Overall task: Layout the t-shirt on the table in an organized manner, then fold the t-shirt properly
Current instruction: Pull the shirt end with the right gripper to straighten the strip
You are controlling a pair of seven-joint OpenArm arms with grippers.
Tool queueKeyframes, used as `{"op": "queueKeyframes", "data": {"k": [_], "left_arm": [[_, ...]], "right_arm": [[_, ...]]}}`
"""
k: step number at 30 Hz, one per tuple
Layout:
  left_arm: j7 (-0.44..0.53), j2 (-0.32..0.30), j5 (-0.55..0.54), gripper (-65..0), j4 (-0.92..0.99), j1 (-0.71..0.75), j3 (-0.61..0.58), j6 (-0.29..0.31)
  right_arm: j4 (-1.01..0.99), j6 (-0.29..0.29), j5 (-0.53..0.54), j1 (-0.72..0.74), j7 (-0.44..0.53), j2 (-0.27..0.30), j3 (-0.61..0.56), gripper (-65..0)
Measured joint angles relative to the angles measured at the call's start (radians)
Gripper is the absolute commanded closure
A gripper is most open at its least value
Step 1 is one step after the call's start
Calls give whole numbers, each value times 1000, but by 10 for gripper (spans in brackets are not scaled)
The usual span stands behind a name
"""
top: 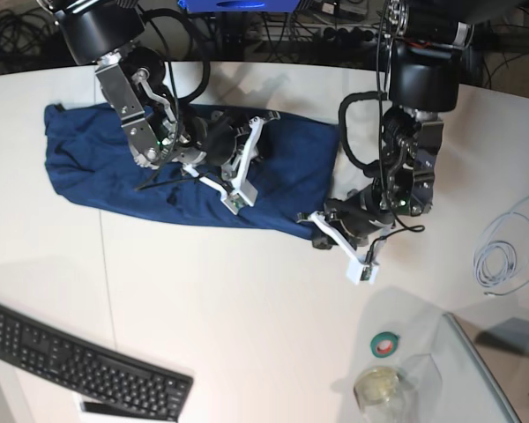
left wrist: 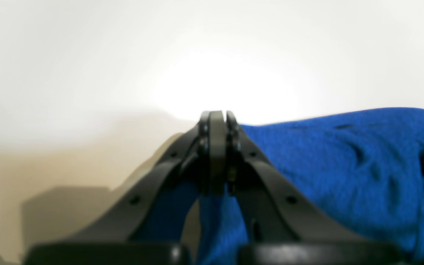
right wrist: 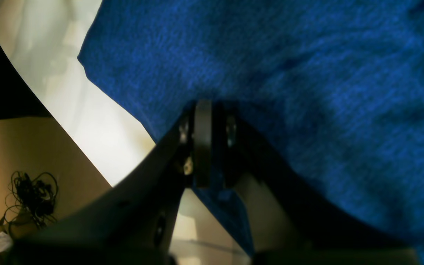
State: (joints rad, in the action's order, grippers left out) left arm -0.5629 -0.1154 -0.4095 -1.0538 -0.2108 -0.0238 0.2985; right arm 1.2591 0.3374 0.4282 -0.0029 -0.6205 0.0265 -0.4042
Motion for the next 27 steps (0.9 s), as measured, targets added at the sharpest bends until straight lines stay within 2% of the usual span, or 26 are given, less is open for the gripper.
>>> {"op": "queueKeyframes", "data": {"k": [4, 9, 15, 20, 24, 27], "left_arm": [[82, 10, 3, 0, 106, -56, 1, -3], [129, 38, 4, 0, 237, -117, 1, -4], [157, 66, -2, 0, 255, -159, 1, -2], [135, 56, -2, 0, 108, -158, 10, -9], [6, 30, -14, 0, -111, -112, 12, -1], [-89, 13, -8, 0, -294, 21, 12, -3]], "right_arm": [[0, 0, 9, -9, 0, 32, -2, -44], [2, 0, 10, -23, 4, 49, -2, -44], [5, 0, 12, -23, 7, 58, -2, -44], [7, 0, 10, -22, 5, 58, -2, -44], [101, -1, -2, -33, -10, 64, -4, -44], [229, -7, 5, -60, 1, 90, 8, -44]]}}
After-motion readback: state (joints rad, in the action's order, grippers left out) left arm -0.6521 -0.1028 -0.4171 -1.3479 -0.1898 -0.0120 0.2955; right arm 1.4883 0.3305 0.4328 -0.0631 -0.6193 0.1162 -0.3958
